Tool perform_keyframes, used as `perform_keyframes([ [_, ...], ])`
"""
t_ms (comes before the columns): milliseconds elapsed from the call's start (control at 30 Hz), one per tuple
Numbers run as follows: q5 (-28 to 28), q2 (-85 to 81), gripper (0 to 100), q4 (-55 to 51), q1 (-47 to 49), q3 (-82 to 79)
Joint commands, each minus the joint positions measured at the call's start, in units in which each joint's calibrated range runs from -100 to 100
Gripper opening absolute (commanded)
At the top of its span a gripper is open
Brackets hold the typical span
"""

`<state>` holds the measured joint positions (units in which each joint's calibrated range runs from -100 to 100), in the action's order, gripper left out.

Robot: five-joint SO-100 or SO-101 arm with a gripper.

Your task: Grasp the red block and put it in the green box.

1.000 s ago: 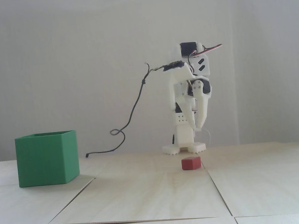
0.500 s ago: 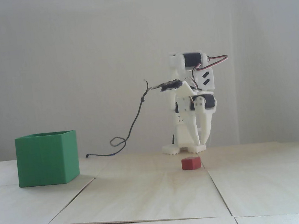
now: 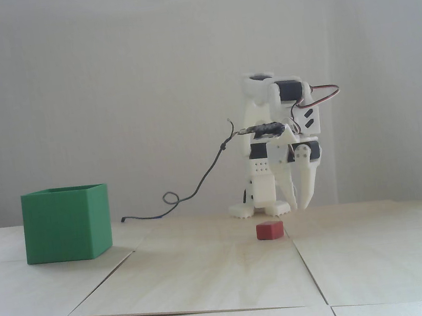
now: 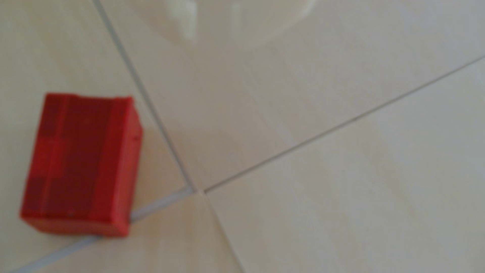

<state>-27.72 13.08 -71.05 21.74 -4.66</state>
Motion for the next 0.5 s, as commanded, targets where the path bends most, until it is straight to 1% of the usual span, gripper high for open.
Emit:
perform_keyframes([
  [0, -0.34, -0.40, 2, -0.20, -2.08, 0.93],
  [67, 1.22, -0.09, 2, -0.20, -4.49, 2.26],
  [167, 2.10, -0.09, 2, -0.20, -6.18, 3.06],
  [467, 1.95, -0.09, 2, -0.28, -9.00, 2.70],
])
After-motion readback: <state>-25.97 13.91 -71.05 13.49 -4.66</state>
